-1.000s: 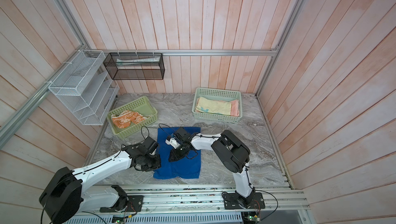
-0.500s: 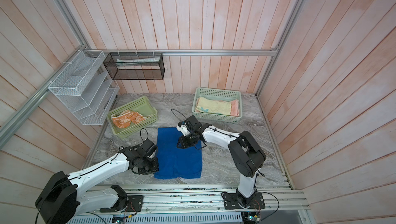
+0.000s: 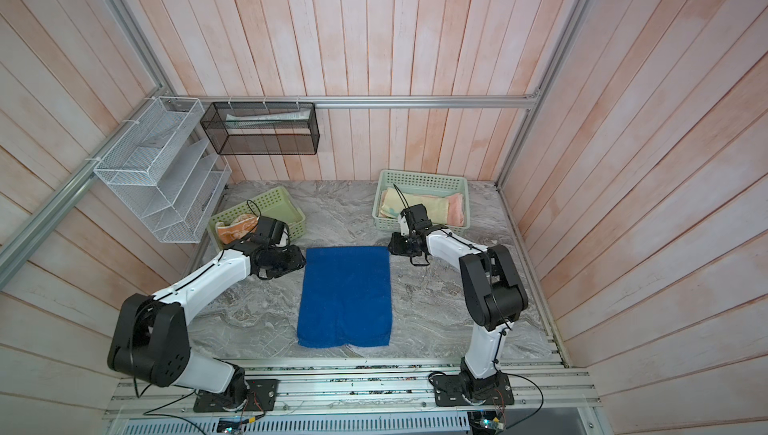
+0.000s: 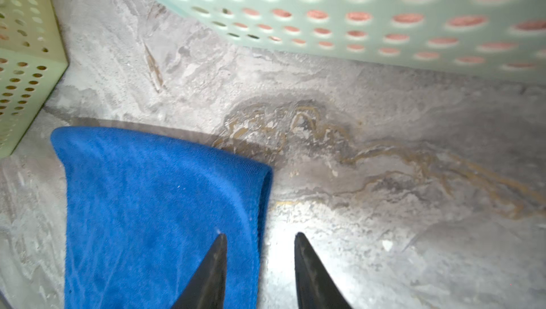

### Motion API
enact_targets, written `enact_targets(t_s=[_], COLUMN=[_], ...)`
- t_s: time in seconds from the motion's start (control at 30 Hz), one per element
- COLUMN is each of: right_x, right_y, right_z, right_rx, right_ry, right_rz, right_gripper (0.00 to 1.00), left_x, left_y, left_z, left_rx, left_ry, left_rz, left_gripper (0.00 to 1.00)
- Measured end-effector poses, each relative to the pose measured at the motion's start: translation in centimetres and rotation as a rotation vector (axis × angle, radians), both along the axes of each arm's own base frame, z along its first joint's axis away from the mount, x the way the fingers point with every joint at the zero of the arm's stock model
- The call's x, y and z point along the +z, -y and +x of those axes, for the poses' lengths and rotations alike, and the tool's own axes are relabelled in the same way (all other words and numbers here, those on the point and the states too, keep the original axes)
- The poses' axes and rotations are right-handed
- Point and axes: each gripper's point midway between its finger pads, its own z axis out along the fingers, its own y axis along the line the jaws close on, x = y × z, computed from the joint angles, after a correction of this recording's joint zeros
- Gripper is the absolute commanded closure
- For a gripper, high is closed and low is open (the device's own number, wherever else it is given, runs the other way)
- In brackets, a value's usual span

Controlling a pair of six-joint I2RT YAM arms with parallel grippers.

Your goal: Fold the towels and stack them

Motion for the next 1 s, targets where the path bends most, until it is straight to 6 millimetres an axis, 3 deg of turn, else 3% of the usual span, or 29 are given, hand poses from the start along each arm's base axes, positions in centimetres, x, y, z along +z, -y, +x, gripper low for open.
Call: enact_targets(t_s=[0.2, 0.47, 0.7, 0.87, 0.93, 1.0], right_x=[-2.8, -2.7, -2.9, -3.0, -3.0, -3.0], right_y=[-0.7, -2.0, -2.6, -2.6, -2.6, -2.6], right_z=[0.1, 2.2, 2.9, 3.0, 3.0, 3.0], right_rx=[0.002, 0.004, 0.025, 0.041, 0.049, 0.058], right_ry=[-0.035, 0.013, 0.034, 0.044, 0.048, 0.051], right_rz=[-0.019, -0.019, -0.034, -0.046, -0.050, -0.057], right_gripper=[0.60, 0.61, 0.74, 0.92, 1.00, 1.00], left_x=[-3.0, -5.1, -5.4, -5.2, -5.0, -4.8], left_y=[-0.1, 0.3, 1.2, 2.1, 2.3, 2.6], left_z=[4.2, 6.6, 8.3, 8.9, 8.9, 8.9], left_rx=[-0.017, -0.045, -0.078, -0.112, -0.129, -0.151], left_ry=[0.005, 0.007, 0.039, 0.061, 0.069, 0.077], left_rz=[-0.013, -0.062, -0.116, -0.155, -0.168, -0.183], left_gripper=[0.48, 0.54, 0.63, 0.80, 0.99, 1.00])
